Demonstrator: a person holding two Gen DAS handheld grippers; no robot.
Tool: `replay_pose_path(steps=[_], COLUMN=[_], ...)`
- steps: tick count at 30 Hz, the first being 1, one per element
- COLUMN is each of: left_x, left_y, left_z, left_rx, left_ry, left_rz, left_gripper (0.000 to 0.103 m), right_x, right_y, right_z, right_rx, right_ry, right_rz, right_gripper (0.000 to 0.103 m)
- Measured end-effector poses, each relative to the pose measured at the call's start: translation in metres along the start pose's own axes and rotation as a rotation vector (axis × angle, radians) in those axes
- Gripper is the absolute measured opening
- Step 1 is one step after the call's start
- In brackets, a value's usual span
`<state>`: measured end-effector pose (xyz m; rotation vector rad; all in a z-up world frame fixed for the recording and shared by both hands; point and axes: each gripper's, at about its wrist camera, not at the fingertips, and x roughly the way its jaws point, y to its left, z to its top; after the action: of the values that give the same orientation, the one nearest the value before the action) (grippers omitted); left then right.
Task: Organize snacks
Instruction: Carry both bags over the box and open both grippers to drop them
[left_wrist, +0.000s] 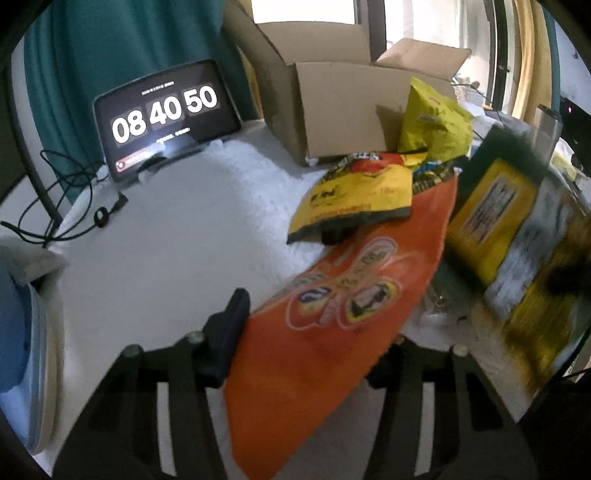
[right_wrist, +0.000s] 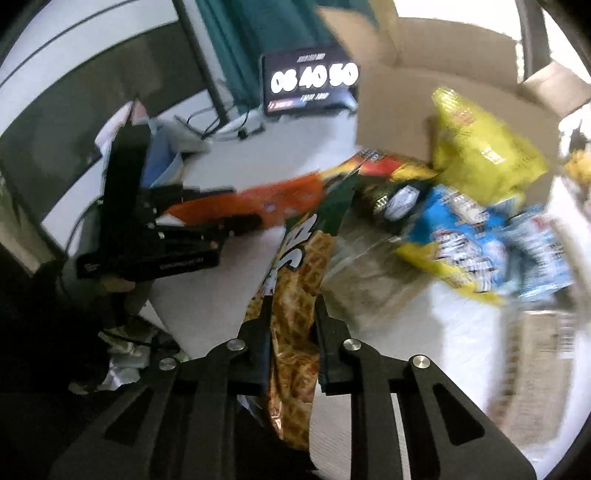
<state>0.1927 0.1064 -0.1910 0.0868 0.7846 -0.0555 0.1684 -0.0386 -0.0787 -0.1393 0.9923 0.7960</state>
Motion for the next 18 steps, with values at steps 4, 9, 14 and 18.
replay_pose_path(steps=[4, 9, 14, 18], left_x=[0.001, -0.009, -0.032, -0.057], left_y=[0.004, 0.002, -0.009, -0.013], left_z=[0.0, 0.004, 0.011, 0.021], left_rx=[-0.045, -0.098, -0.111, -0.123], left_ry=[0.006, -0.005, -0.035, -0.082], left_rz=[-0.024, -0.052, -0.079, -0.088], left_gripper=[0.042, 0.037, 0.036, 0.036], right_x=[-0.038, -0.072, -0.091, -0.108], right_y=[-0.027, -0.056, -0.068, -0.074], right_z=[0.0, 0.003, 0.006, 0.007], right_rx=[0.039, 0.081, 0.089, 0.082], right_ry=[-0.074, -0.157, -0.211, -0.255], right_rz=[-0.08, -0.16, -0.195, -0.212], right_gripper=[0.02, 0.02, 0.02, 0.02])
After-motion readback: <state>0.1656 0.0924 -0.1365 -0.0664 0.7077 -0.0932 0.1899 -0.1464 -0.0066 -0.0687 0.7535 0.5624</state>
